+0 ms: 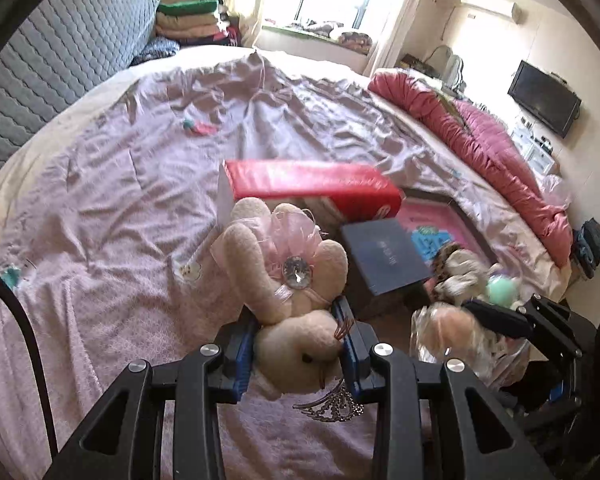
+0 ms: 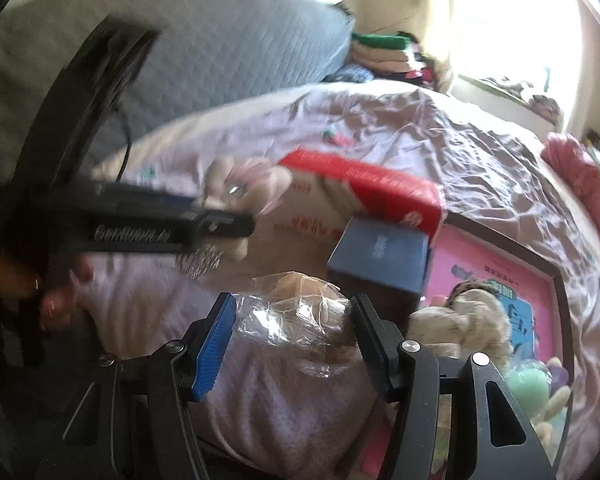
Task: Organize soft objects
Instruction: 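Lift and carry the plush bunny and bread bag over the tray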
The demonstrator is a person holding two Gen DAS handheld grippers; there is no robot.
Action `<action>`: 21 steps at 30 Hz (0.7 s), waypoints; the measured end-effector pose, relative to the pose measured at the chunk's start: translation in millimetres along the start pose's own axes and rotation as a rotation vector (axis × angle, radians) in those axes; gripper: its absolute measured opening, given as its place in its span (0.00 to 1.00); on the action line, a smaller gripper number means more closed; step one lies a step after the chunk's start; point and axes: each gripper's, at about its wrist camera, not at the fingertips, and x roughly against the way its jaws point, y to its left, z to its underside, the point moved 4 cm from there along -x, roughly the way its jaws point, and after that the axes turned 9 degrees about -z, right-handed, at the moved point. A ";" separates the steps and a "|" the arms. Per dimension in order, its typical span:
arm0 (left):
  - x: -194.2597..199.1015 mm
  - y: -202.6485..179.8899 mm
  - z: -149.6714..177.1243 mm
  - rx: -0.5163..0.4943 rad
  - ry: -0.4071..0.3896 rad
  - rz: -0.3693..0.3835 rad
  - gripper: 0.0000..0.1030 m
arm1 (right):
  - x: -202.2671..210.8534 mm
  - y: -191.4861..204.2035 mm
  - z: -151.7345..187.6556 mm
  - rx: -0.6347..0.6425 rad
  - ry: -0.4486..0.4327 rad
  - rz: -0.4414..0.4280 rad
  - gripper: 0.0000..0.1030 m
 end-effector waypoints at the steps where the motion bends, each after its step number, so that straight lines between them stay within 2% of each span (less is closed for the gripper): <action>1: 6.2 -4.0 -1.5 -0.004 -0.014 0.003 0.35 | 6.9 -1.0 -2.9 -0.014 -0.019 0.001 0.59; 5: 23.6 -22.5 1.3 -0.019 -0.031 0.031 0.35 | 34.2 -5.8 -6.5 -0.061 -0.073 0.017 0.59; 12: 50.1 -75.0 2.5 -0.126 -0.066 0.065 0.35 | 83.7 -36.4 -13.2 -0.134 -0.161 0.084 0.59; 18: 57.9 -110.6 7.0 -0.179 -0.065 0.085 0.35 | 130.2 -65.2 -3.5 -0.203 -0.239 0.156 0.59; 21: 61.3 -125.9 7.1 -0.210 -0.070 0.085 0.35 | 143.7 -74.9 1.8 -0.217 -0.243 0.197 0.60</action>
